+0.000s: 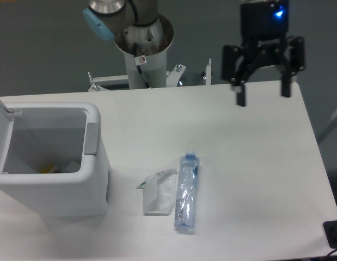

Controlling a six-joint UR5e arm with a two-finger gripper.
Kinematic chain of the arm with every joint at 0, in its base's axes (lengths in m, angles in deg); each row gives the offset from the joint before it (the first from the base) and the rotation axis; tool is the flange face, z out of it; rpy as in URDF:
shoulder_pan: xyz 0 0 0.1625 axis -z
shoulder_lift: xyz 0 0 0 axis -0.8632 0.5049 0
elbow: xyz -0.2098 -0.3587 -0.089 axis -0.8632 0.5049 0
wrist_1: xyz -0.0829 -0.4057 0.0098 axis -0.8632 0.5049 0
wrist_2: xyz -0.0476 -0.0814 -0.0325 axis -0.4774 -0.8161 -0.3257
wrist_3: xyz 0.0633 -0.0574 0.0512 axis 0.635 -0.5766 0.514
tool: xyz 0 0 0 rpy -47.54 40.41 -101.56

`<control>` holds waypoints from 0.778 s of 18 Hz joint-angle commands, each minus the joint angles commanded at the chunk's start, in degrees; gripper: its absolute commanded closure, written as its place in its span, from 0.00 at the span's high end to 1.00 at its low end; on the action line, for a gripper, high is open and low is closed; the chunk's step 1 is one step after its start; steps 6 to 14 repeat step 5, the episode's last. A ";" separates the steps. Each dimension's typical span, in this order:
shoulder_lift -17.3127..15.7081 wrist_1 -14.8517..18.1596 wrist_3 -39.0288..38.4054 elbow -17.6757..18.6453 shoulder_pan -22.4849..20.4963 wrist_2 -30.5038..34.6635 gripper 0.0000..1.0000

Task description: Open the trash can

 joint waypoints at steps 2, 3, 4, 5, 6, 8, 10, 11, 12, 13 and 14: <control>-0.35 2.30 9.77 1.14 0.09 8.72 1.00; -0.44 2.31 16.52 2.28 -0.17 11.37 1.00; -0.79 2.23 19.63 3.33 -0.44 11.84 1.00; -1.14 1.96 21.41 4.21 -0.52 11.84 1.00; -1.14 1.96 21.41 4.21 -0.52 11.84 1.00; -1.14 1.96 21.41 4.21 -0.52 11.84 1.00; -1.14 1.96 21.41 4.21 -0.52 11.84 1.00; -1.14 1.96 21.41 4.21 -0.52 11.84 1.00; -1.14 1.96 21.41 4.21 -0.52 11.84 1.00; -1.14 1.96 21.41 4.21 -0.52 11.84 1.00; -1.14 1.96 21.41 4.21 -0.52 11.84 1.00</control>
